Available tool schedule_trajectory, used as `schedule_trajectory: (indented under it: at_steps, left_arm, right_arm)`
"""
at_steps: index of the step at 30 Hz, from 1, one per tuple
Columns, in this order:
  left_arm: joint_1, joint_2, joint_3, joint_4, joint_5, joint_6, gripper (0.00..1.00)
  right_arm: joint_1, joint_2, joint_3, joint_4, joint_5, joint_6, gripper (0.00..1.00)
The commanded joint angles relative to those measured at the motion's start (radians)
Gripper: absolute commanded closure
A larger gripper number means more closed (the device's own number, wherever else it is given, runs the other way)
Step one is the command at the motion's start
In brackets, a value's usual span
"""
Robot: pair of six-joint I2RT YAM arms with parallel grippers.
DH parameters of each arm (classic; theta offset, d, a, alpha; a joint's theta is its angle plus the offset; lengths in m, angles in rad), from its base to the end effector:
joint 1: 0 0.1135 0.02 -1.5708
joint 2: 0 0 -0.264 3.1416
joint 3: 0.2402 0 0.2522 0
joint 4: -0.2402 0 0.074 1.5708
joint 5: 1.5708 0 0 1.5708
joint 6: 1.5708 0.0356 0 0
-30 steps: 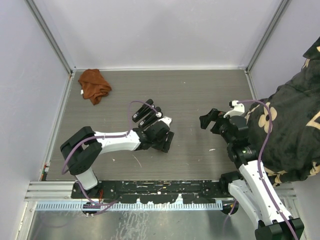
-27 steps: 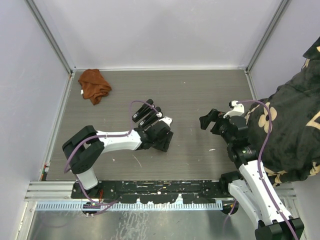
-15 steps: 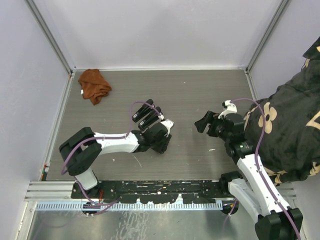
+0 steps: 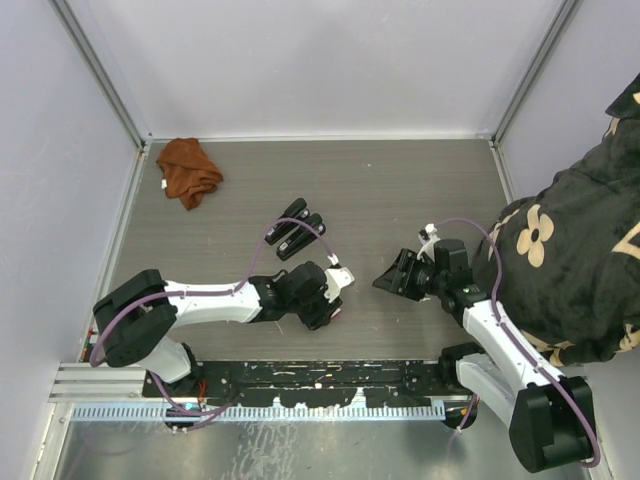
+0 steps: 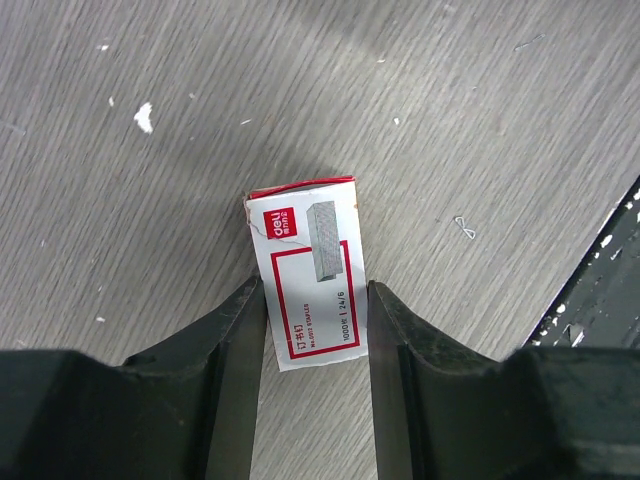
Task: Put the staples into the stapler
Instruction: Move the staple box to the center of the board.
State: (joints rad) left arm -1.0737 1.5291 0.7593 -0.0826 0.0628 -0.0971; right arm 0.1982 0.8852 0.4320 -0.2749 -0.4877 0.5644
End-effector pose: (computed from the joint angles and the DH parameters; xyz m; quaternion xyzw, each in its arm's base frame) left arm 0.1405 -0.2636 0.1674 0.4487 0.8212 -0.2186 0.2766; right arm 0.1713 0.0514 0.1944 0.0641 0.8887 0.3522 0.2864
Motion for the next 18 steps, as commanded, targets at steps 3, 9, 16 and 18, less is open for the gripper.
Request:
schedule_trajectory:
  at_steps: [3,9,16,18]
  left_arm:
    - [-0.021,0.061,0.066,0.077,0.065,0.086,0.69]
    - [-0.025,0.102,0.089,0.081,0.080,0.107,0.46]
    - [-0.025,0.085,0.024,0.125,0.068,0.080,0.42]
    - [-0.026,0.083,0.014,0.133,0.071,0.076,0.48]
  right_arm:
    - [-0.002,-0.024,-0.100,0.147,-0.132,0.127,0.45]
    - [0.011,-0.006,-0.122,0.183,-0.141,0.139,0.46]
    - [0.052,0.068,-0.132,0.256,-0.148,0.141,0.51]
    - [0.064,0.094,-0.134,0.282,-0.149,0.144,0.55]
